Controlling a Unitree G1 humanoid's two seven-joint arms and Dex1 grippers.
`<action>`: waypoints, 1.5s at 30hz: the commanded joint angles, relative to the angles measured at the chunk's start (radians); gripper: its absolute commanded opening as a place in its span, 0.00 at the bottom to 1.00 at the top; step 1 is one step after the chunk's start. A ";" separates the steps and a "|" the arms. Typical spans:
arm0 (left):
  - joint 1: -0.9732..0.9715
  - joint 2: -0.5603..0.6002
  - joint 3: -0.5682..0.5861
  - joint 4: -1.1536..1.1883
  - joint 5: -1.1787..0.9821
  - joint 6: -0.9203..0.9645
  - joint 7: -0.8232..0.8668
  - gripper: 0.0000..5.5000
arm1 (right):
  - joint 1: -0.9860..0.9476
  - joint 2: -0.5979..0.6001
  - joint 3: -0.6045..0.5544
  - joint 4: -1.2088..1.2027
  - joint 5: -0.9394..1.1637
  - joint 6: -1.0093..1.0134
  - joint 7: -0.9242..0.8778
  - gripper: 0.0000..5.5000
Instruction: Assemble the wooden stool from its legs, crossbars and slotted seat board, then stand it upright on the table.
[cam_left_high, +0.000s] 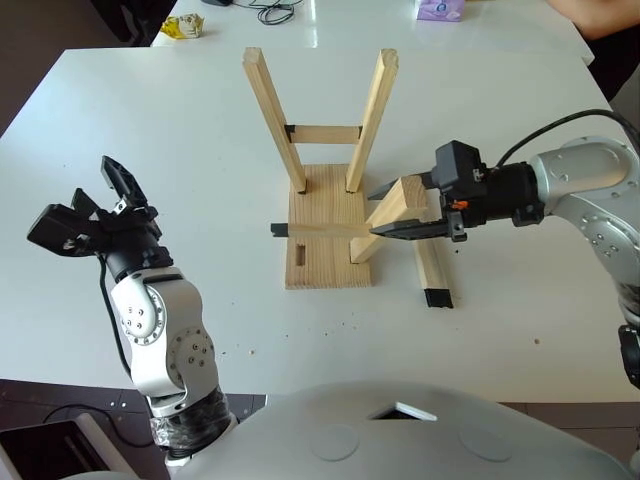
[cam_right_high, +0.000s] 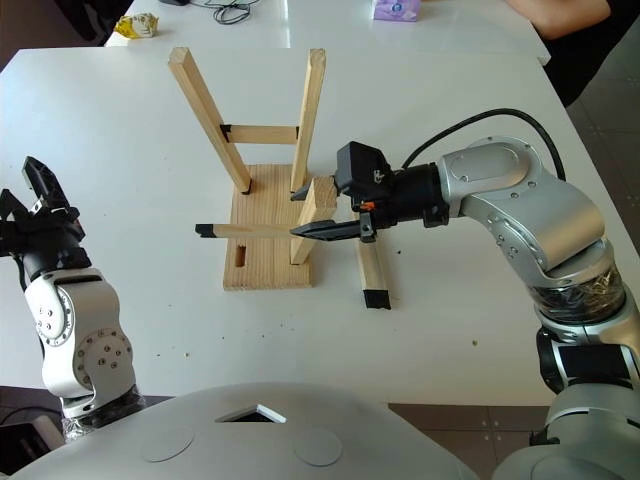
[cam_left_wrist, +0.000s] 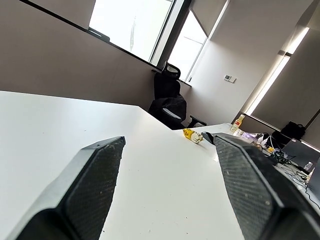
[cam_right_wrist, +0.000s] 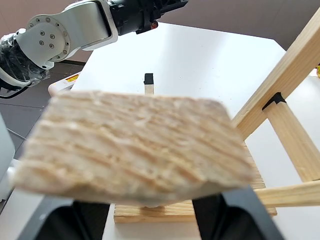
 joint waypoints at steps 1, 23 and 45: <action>0.004 -0.078 -0.035 0.026 0.012 -0.008 0.017 0.60 | 0.094 -0.051 0.121 0.035 -0.137 0.085 -0.054 0.37; -0.091 -0.009 -0.001 0.082 -0.038 0.009 -0.011 0.60 | 0.031 0.039 -0.058 0.058 0.005 0.121 -0.082 0.70; 0.049 -0.018 0.250 0.068 -0.191 0.058 0.021 0.60 | 0.218 0.309 -0.328 -0.069 -0.101 0.815 -0.644 0.87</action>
